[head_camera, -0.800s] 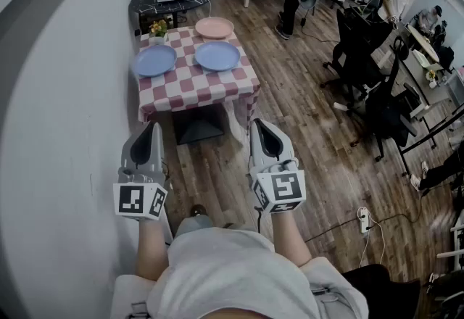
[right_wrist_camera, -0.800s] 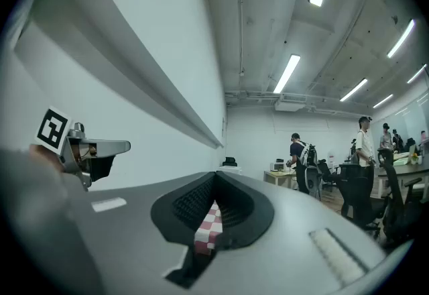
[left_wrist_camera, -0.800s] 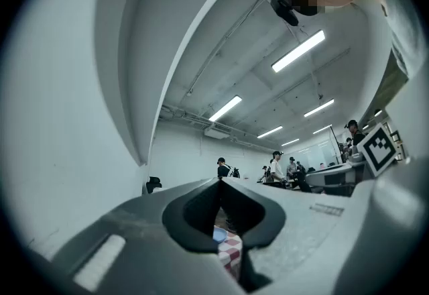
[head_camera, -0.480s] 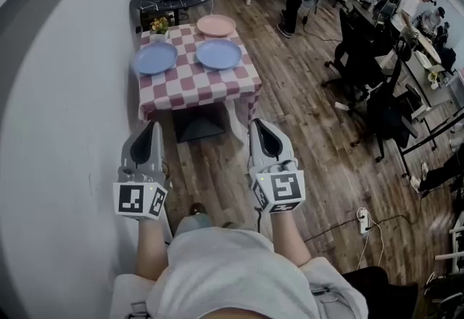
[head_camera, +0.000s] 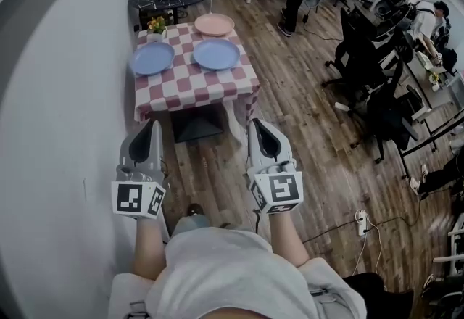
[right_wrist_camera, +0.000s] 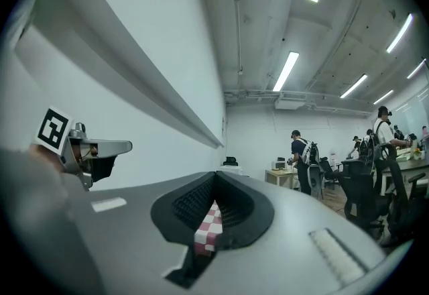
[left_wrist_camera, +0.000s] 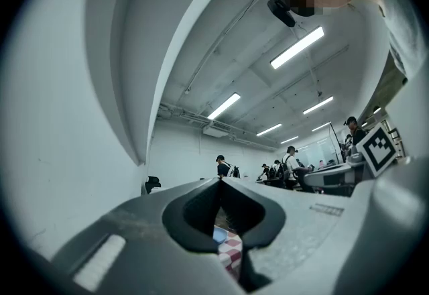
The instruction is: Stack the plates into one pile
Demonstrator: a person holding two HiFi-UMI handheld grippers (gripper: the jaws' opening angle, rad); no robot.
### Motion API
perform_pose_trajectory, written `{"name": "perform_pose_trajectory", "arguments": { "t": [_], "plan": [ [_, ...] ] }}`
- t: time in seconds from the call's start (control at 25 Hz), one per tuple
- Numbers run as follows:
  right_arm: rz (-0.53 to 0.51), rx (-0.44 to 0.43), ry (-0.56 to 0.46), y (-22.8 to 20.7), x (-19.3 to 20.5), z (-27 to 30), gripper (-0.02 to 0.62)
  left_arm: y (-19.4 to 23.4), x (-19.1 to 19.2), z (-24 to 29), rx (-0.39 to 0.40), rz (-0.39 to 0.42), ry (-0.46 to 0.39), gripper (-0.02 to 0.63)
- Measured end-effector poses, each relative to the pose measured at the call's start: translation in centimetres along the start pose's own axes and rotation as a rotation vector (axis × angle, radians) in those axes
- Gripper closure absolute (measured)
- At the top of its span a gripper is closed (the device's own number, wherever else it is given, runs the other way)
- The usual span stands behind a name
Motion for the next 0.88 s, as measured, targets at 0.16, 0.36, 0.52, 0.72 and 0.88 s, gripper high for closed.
{"name": "perform_pose_trajectory", "arguments": {
  "t": [0.16,0.36,0.52,0.72,0.88],
  "plan": [
    [0.015,-0.028,0.007,-0.6,0.6,0.6,0.594,-0.5,0.2,0.6,0.008,0.022,0.002,0.603],
    [0.038,-0.054,0.036,-1.1,2.3,2.6,0.594,-0.3,1.1,1.7,0.026,-0.048,-0.007,0.603],
    [0.047,-0.051,0.037,-1.9,2.8,6.1,0.594,1.2,2.0,4.8,0.045,-0.024,0.006,0.603],
    [0.012,-0.050,0.013,-2.2,2.5,12.2,0.594,5.4,2.7,9.6,0.052,-0.001,-0.003,0.603],
    [-0.007,-0.038,-0.012,-2.5,1.8,16.7,0.594,9.4,3.1,12.9,0.029,-0.015,-0.034,0.603]
  ]
}}
Point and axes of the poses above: the fingertips, and each gripper's own axes: z forward along the fingers, y to its left, x out of its underside, the point moved 6 cm from there along -z, backward along the fingers, and after that the axes turned 2 degrees about -y, right-handed, at the moved point
